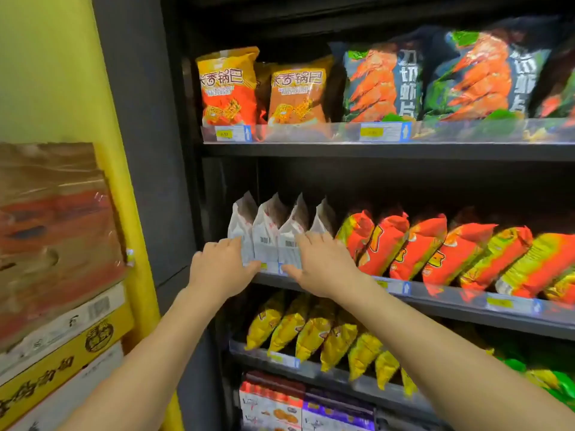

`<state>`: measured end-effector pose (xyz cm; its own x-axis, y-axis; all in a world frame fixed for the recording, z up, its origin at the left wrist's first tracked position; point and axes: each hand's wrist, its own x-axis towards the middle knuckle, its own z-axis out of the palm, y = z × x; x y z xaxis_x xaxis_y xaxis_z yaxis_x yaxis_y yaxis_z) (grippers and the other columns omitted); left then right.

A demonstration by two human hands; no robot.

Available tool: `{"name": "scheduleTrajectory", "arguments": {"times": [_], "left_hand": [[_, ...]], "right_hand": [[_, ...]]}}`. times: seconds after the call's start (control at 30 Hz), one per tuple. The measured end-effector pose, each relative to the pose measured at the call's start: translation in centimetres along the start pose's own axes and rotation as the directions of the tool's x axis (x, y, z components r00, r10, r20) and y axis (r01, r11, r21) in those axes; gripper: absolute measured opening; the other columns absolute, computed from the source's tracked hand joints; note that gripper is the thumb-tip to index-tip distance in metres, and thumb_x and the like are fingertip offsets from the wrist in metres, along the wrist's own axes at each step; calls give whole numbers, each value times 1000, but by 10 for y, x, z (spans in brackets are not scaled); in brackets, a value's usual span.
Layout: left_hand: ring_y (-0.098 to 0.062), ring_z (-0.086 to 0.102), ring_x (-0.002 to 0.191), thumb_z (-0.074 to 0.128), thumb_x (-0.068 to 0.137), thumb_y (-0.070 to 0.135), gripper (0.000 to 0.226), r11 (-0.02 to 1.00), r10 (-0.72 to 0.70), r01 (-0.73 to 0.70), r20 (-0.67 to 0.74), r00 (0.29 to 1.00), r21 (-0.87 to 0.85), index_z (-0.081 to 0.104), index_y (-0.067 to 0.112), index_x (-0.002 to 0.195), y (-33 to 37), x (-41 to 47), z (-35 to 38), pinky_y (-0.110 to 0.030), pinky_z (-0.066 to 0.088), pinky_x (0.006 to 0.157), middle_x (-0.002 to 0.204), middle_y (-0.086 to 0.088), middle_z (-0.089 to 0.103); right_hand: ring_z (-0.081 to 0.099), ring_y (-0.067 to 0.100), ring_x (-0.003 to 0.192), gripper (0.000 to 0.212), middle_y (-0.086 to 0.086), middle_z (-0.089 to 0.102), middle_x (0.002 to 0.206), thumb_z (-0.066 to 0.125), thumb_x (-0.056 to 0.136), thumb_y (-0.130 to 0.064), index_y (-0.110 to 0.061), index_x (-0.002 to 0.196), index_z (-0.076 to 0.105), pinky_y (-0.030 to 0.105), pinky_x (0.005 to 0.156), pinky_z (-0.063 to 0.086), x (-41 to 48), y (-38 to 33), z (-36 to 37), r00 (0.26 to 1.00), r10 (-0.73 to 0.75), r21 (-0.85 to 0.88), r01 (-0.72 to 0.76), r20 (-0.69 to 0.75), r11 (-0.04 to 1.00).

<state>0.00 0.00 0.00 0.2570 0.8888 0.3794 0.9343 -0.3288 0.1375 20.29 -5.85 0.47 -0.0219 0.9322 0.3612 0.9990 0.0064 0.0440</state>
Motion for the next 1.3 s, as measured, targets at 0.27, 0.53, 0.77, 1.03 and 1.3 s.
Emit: {"name": "scheduleTrajectory", "arguments": {"times": [0.27, 0.53, 0.77, 1.03, 1.3], "left_hand": [[-32, 58, 121, 52, 101, 56, 62, 992, -52, 45, -58, 997, -115, 46, 20, 150, -11, 92, 21, -46, 55, 92, 139, -6, 61], [-34, 51, 141, 60, 103, 47, 81, 900, -235, 178, -98, 967, -398, 23, 9, 164, -17, 140, 52, -42, 48, 105, 161, -15, 44], [-33, 52, 139, 60, 103, 46, 83, 734, -402, 296, -40, 915, -612, 20, 7, 165, -22, 174, 89, -39, 47, 99, 159, -15, 46], [-10, 58, 84, 66, 99, 46, 54, 661, -497, 373, -7, 868, -651, 45, 13, 136, -20, 196, 119, -24, 41, 60, 111, -2, 61], [-5, 57, 79, 71, 99, 32, 36, 655, -543, 324, -127, 830, -682, 54, 17, 127, -18, 195, 127, -18, 40, 60, 104, 3, 64]], "right_hand": [[48, 29, 140, 69, 5, 50, 154, 49, 101, -62, -19, 155, 41, 47, 113, 44, 105, 10, 18, 985, -138, 30, 142, -108, 989], [53, 28, 133, 68, 6, 51, 151, 50, 103, -58, -20, 157, 36, 44, 104, 49, 178, 22, 37, 964, -251, 22, 254, -87, 967], [62, 24, 124, 70, 5, 59, 145, 51, 105, -53, -24, 164, 27, 33, 89, 50, 217, 27, 53, 948, -318, 95, 315, 16, 944], [65, 22, 118, 64, 3, 63, 138, 53, 105, -47, -26, 161, 31, 30, 83, 50, 231, 27, 65, 949, -314, 186, 310, -9, 932], [64, 23, 120, 62, 3, 61, 141, 49, 106, -50, -27, 161, 30, 31, 78, 48, 233, 29, 73, 952, -303, 178, 306, -47, 935]]}}
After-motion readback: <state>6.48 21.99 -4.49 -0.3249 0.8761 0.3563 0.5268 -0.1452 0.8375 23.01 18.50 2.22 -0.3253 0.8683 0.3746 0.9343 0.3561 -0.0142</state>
